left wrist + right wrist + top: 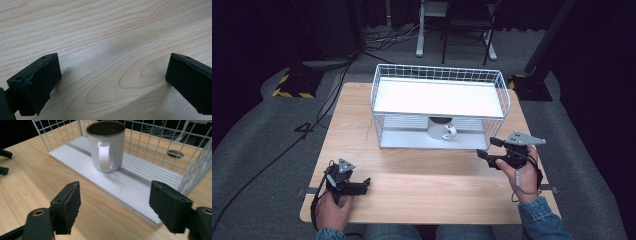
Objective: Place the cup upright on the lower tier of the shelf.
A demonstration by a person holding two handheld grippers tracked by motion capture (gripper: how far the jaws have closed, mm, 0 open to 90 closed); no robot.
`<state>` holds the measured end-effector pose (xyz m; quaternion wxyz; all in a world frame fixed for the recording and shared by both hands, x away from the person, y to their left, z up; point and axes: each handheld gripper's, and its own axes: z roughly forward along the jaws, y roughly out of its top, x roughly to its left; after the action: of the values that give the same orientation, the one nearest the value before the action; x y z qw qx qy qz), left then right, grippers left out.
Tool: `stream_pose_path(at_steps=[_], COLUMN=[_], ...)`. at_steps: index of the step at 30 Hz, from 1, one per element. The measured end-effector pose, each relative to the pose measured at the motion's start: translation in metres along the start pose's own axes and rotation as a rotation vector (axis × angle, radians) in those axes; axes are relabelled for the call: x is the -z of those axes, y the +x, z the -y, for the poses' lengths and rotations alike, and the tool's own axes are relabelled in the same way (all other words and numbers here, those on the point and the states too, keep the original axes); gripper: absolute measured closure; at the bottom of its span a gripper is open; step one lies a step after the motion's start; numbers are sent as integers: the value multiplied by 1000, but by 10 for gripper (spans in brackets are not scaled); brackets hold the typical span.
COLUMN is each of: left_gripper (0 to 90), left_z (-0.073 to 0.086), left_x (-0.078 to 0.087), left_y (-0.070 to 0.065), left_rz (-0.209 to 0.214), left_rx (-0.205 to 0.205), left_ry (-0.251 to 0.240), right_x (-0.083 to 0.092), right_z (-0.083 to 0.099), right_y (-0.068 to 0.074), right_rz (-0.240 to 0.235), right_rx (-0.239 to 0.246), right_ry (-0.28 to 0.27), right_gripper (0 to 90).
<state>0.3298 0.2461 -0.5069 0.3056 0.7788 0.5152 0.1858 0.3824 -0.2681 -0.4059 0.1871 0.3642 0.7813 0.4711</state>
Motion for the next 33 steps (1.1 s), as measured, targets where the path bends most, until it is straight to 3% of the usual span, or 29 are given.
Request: stream_pose_path(at_steps=[6, 12, 15, 22, 33], left_gripper=[1, 1, 2, 2, 2], left_z=[-1, -4, -4, -4, -4], left_x=[-2, -4, -4, -4, -4], left_y=[-1, -1, -1, -1, -1], left_rz=[-3, -11, -14, -14, -14], left_rx=[13, 15, 14, 14, 14], left_ry=[-2, -1, 0, 0, 0], right_x=[18, 34, 38, 36, 32], right_z=[17, 40, 52, 82, 112], right_y=[-3, -9, -11, -17, -23], right_rz=[12, 53, 78, 135, 195], right_rx=[-13, -62, -64, -51, -83], right_ry=[32, 42, 60, 170, 228], right_gripper=[214, 165, 161, 161, 162])
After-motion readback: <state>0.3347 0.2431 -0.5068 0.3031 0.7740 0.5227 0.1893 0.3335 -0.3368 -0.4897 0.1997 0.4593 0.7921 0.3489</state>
